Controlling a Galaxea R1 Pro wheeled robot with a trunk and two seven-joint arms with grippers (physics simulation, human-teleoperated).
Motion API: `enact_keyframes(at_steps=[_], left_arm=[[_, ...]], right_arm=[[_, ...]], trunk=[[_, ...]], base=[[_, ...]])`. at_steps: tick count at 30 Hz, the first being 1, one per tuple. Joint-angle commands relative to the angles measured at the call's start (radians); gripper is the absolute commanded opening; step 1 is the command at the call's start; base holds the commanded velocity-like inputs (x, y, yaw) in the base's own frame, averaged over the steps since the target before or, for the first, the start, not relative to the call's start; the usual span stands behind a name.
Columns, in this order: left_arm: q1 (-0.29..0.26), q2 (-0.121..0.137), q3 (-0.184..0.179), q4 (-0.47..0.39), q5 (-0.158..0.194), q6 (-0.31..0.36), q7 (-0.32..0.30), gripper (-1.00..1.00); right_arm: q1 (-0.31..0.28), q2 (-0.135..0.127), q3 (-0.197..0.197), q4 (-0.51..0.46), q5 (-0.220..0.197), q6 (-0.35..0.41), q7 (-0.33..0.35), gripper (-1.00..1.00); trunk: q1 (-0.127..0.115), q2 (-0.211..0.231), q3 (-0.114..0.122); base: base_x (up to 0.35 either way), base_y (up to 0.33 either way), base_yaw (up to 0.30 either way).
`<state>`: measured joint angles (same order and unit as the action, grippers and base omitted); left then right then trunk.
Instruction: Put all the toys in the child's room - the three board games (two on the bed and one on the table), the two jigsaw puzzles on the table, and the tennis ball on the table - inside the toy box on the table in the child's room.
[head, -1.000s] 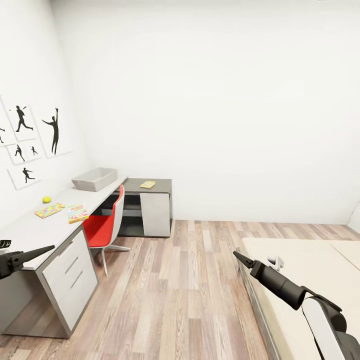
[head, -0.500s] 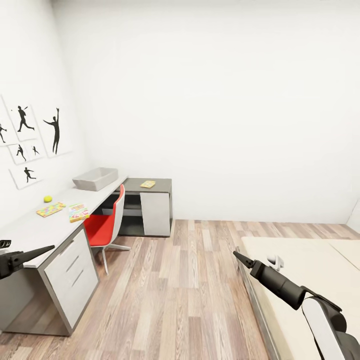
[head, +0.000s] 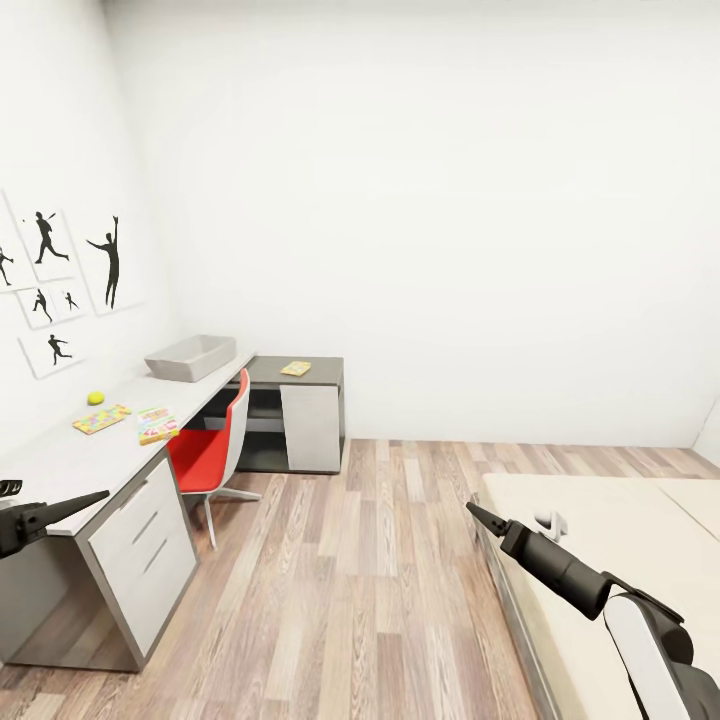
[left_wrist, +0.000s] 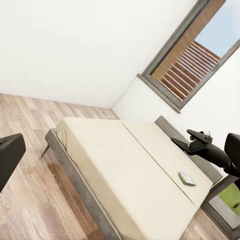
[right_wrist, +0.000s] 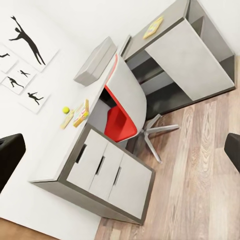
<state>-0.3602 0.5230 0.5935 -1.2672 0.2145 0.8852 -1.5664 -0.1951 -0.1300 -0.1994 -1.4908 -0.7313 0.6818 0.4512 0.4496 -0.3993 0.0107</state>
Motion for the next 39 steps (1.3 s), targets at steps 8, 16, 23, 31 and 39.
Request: enact_keyframes(at_steps=[8,16,23,31,39], left_arm=[[0.000,0.000,0.000,0.000,-0.001,0.011,-0.004,1.00],[0.000,-0.001,0.000,0.000,-0.001,0.011,-0.004,1.00],[0.000,-0.001,0.000,0.000,-0.001,0.011,-0.004,1.00],[0.000,-0.001,0.000,0.000,-0.001,0.011,-0.004,1.00],[0.000,-0.002,0.000,0.000,-0.001,0.011,-0.004,1.00]], right_arm=[[-0.001,0.001,-0.002,0.000,-0.003,0.007,0.001,1.00],[-0.001,0.000,-0.001,0.000,-0.003,0.007,0.001,1.00],[-0.001,0.000,-0.002,0.000,-0.003,0.007,0.001,1.00],[-0.001,-0.001,-0.002,0.001,-0.003,0.008,0.001,1.00],[-0.001,0.000,-0.002,0.001,-0.003,0.007,0.001,1.00]], trunk=[[0.000,-0.001,0.000],[0.000,-0.001,0.000],[0.000,-0.001,0.000],[0.000,-0.001,0.000],[0.000,-0.001,0.000]], base=[[0.000,-0.100,0.000],[0.000,-0.196,0.000],[0.000,-0.218,0.000],[0.000,-0.222,0.000],[0.000,-0.185,0.000]])
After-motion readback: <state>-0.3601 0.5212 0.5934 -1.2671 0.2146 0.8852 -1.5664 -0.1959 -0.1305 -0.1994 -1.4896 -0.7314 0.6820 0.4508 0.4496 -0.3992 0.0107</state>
